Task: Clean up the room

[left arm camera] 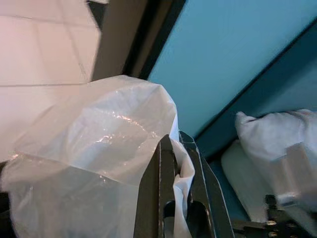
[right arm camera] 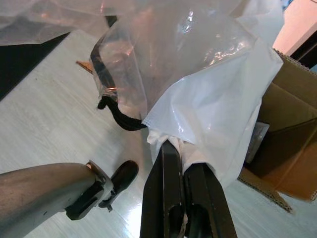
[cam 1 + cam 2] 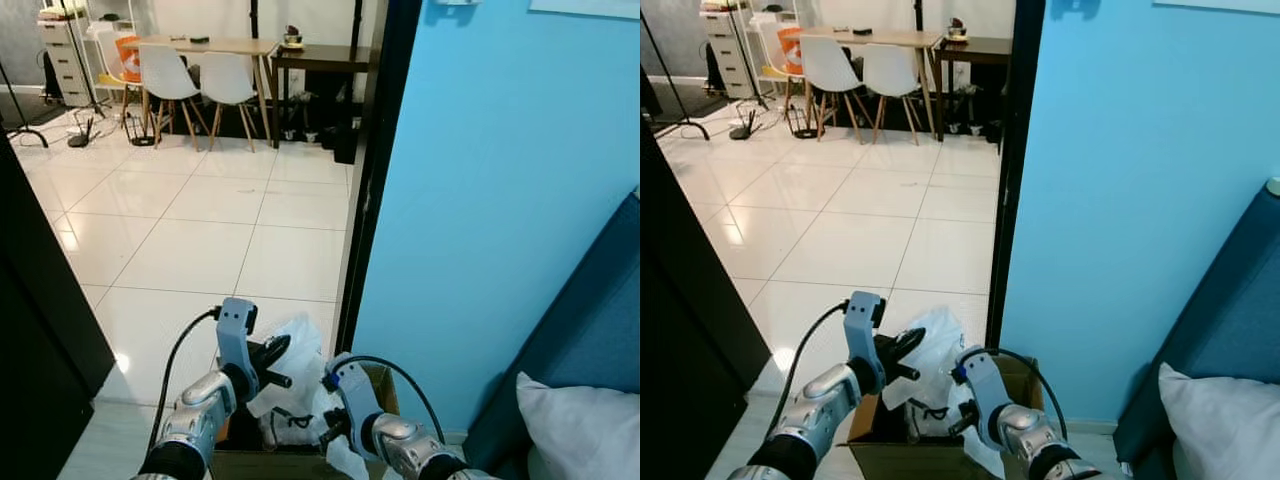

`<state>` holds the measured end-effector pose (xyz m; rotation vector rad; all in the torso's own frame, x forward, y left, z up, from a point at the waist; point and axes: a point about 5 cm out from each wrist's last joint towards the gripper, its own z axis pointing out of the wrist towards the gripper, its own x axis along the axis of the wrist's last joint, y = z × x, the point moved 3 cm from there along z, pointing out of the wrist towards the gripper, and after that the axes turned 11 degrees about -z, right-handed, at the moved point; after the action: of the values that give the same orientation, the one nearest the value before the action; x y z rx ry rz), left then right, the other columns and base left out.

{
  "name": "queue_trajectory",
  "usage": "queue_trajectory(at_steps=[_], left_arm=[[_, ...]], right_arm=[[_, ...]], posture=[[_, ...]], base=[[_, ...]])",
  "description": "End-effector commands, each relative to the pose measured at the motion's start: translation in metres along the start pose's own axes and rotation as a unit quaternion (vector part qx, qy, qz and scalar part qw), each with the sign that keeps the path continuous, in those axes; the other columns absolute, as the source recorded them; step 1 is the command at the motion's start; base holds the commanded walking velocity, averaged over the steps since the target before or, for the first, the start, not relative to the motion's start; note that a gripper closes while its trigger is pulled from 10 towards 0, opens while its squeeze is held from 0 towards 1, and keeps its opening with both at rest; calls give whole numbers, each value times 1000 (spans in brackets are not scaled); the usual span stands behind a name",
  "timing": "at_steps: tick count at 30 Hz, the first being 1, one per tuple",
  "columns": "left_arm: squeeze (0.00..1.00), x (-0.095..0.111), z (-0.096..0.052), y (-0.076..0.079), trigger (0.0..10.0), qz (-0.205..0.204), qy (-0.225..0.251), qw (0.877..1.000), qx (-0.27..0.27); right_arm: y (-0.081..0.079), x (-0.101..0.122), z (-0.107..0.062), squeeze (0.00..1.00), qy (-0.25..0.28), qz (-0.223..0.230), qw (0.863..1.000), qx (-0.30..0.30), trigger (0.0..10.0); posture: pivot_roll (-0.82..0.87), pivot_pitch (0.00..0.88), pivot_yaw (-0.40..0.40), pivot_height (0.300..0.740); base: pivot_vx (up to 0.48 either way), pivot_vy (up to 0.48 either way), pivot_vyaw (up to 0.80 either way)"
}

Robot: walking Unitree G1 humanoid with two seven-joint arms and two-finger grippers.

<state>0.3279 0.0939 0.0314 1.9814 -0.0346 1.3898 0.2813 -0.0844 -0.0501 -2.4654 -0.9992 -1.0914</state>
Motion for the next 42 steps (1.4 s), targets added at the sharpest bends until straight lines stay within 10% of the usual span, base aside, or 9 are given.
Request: queue_trajectory(at_steps=[1, 18, 26, 37, 42], left_arm=[[0, 2, 4, 5, 10000, 3, -3, 1000, -14], [0, -9, -5, -24, 10000, 71, -35, 993, 87], [0, -11, -11, -35, 10000, 75, -31, 989, 122], [0, -16, -9, -32, 10000, 70, -31, 990, 120], [0, -18, -9, -29, 10000, 69, -29, 991, 114]], right_arm=[[1, -1, 0, 0, -1, 13, 1000, -5, 10000], [25, -6, -8, 0, 7, 128, 989, -70, 10000], [61, 31, -18, 0, 91, 173, 975, -104, 10000], [74, 84, -23, 0, 165, 122, 975, -88, 10000], [65, 83, -16, 0, 117, 39, 987, -100, 10000]], posture=[[29, 0, -53, 740], [30, 0, -62, 695], [18, 0, -55, 660], [10, 0, -57, 620], [2, 0, -54, 600]], base=[[0, 0, 0], [0, 0, 0], [0, 0, 0], [0, 0, 0], [0, 0, 0]])
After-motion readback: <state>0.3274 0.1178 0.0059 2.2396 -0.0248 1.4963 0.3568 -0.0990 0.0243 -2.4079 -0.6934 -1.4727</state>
